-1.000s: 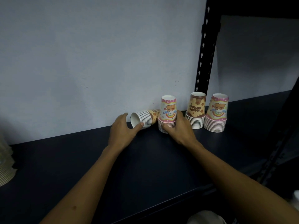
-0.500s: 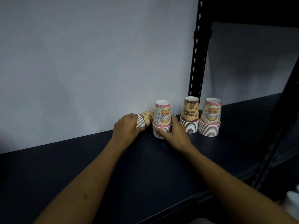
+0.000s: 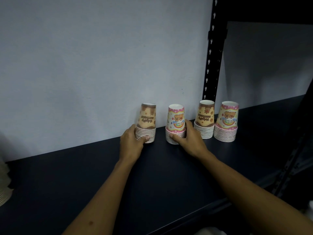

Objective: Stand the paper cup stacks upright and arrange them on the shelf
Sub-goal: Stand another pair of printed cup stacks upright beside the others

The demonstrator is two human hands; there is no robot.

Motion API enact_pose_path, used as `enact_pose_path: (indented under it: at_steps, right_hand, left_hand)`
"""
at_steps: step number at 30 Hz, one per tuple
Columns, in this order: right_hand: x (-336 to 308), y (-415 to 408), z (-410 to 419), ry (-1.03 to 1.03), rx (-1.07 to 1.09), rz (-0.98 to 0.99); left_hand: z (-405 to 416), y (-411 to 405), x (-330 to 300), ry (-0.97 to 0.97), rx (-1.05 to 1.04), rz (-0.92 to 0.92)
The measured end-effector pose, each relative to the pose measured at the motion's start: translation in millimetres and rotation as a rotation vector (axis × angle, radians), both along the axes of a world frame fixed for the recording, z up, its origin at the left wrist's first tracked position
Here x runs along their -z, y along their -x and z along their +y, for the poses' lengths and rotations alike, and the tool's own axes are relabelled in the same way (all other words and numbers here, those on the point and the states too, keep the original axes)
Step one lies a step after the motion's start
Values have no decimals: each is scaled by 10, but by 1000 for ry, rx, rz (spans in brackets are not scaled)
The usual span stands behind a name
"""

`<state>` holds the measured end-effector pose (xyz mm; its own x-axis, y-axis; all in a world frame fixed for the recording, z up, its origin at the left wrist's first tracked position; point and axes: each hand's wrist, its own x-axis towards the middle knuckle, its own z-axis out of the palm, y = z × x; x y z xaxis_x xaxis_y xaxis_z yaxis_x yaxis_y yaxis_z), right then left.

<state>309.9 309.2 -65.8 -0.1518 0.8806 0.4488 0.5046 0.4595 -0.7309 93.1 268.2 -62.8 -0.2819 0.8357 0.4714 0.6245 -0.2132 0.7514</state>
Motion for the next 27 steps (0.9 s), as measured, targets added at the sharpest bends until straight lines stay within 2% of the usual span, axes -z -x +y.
enact_pose_path:
  at_steps: [4, 12, 22, 27]
  right_hand:
    - [-11, 19, -11, 2, 4, -11]
    - [-78, 79, 14, 85, -21, -21]
    - [-62, 284, 39, 121, 9, 49]
    - [-65, 262, -36, 126, -96, 84]
  left_hand:
    - [11, -8, 4, 91, 25, -9]
    - [34, -18, -1, 156, 12, -77]
    - [-22, -5, -12, 158, 55, -141]
    - [-23, -3, -11, 169, 67, -148]
